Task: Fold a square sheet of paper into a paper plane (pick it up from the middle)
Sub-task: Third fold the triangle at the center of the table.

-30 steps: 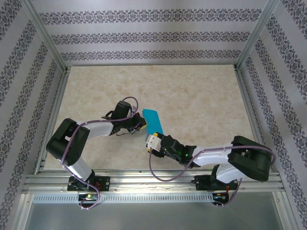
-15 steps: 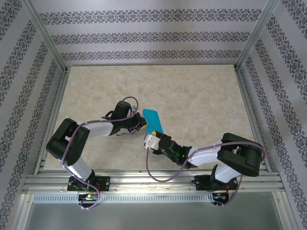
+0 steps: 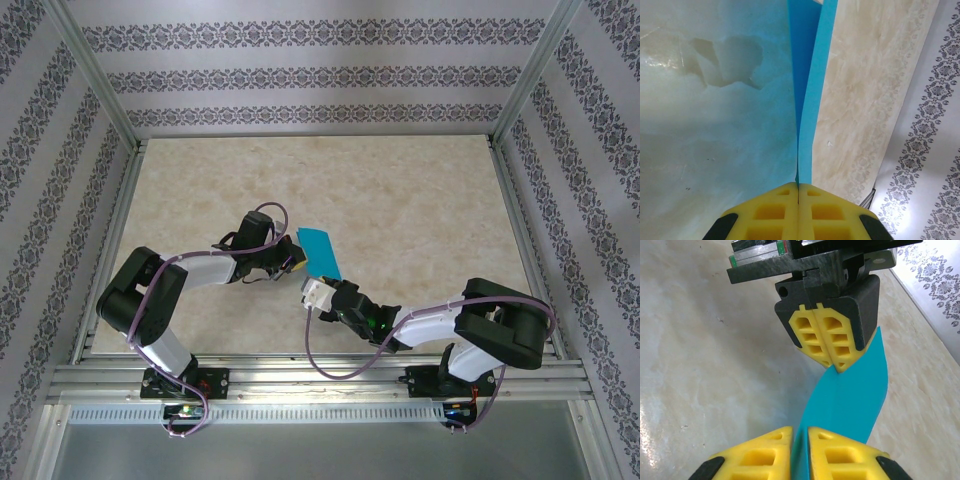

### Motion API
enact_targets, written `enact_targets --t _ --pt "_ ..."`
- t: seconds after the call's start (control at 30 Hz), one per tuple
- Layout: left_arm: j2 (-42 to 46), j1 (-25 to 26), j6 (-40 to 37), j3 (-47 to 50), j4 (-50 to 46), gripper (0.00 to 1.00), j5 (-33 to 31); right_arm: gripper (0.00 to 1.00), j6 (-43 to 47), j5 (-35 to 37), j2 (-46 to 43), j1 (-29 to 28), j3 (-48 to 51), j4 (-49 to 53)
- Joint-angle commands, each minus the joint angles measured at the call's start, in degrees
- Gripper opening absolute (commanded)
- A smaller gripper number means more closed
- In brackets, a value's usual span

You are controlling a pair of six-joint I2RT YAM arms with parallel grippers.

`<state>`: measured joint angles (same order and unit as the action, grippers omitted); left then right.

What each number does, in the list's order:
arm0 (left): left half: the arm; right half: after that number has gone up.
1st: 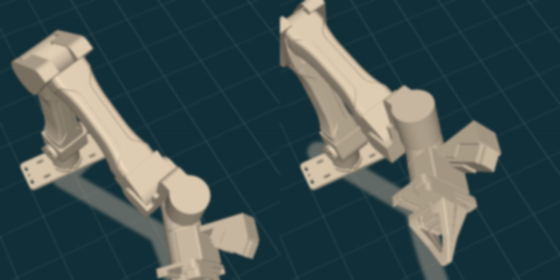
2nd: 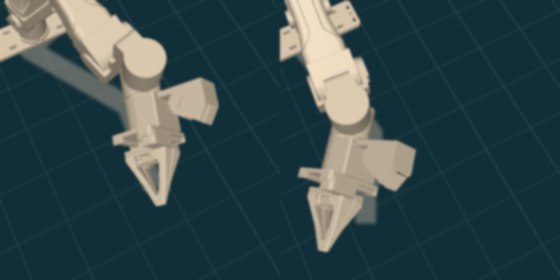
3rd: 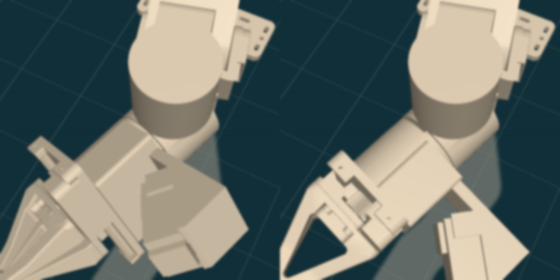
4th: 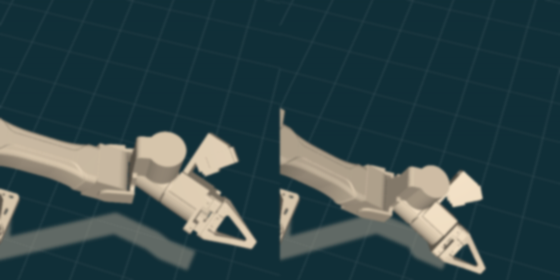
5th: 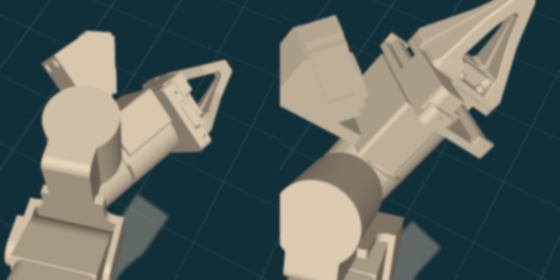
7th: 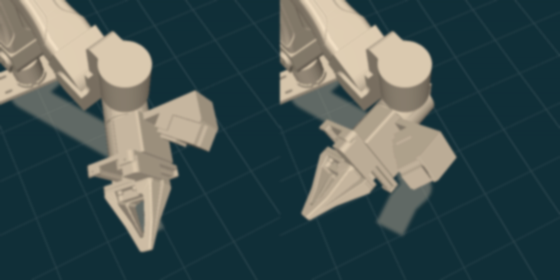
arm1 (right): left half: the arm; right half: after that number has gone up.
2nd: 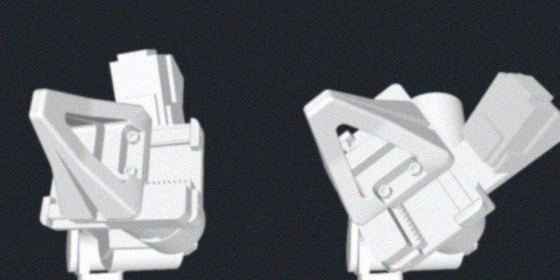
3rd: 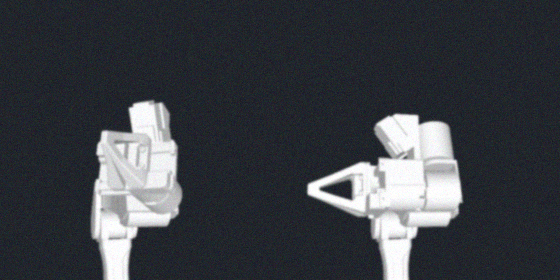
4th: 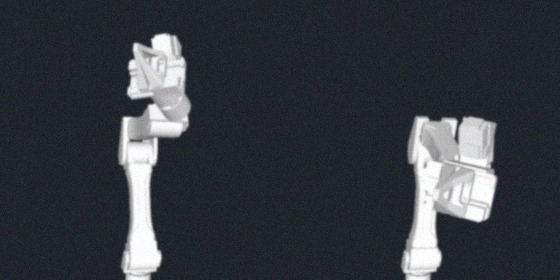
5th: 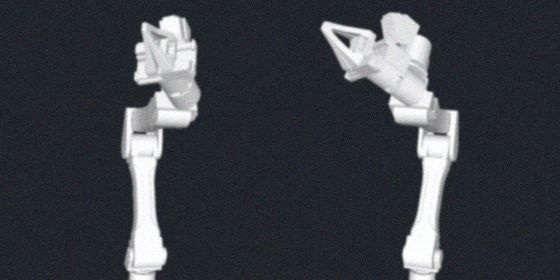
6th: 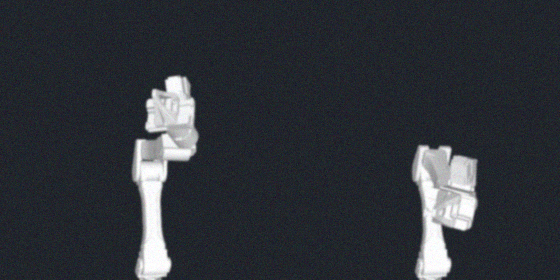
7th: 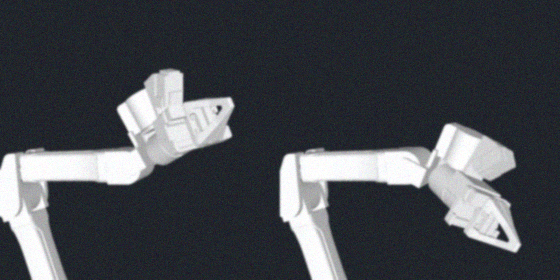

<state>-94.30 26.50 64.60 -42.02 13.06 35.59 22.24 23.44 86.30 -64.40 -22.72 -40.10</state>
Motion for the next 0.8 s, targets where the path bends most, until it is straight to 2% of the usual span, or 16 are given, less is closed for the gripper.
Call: enact_targets --t 0.0,0.13,0.27,0.3,0.37,0.43,0.53,0.63,0.77 --pt "-0.71 -0.84 0.62 0.50 2.59 0.04 0.12 0.10 -1.41 0.77 -0.65 -0.72 0.57 -0.42" --pt "-0.30 -0.88 0.62 0.99 1.25 0.07 -1.33 0.00 -2.73 0.19 -0.67 -0.27 0.27 0.14" --pt "0.19 -0.91 0.21 1.11 1.26 0.11 -1.39 0.00 -4.98 -1.63 -1.10 0.67 0.29 0.79" --pt "0.70 -0.86 -0.13 1.20 0.99 0.16 -1.72 0.00 -6.01 -2.74 -1.49 1.07 0.22 1.23" --pt "2.24 -1.25 -1.35 1.09 -1.82 0.34 -3.05 0.00 -8.37 -5.91 -2.46 1.96 0.20 2.30" --pt "5.05 -1.71 -3.99 0.36 -8.24 0.39 -6.88 0.00 -11.56 -10.84 -3.75 3.23 -0.03 4.05" --pt "10.86 -1.81 -9.56 -2.68 -21.61 0.46 -17.00 0.00 -16.84 -17.49 -4.50 4.93 -1.35 7.85" --pt "14.35 -2.73 -12.83 -4.32 -25.40 0.48 -20.23 0.00 -20.85 -23.02 -4.34 5.51 -1.96 9.29" --pt "13.23 -3.99 -16.46 -7.44 -23.49 0.45 -16.39 0.00 -29.02 -32.02 -4.38 6.83 -3.21 8.90"
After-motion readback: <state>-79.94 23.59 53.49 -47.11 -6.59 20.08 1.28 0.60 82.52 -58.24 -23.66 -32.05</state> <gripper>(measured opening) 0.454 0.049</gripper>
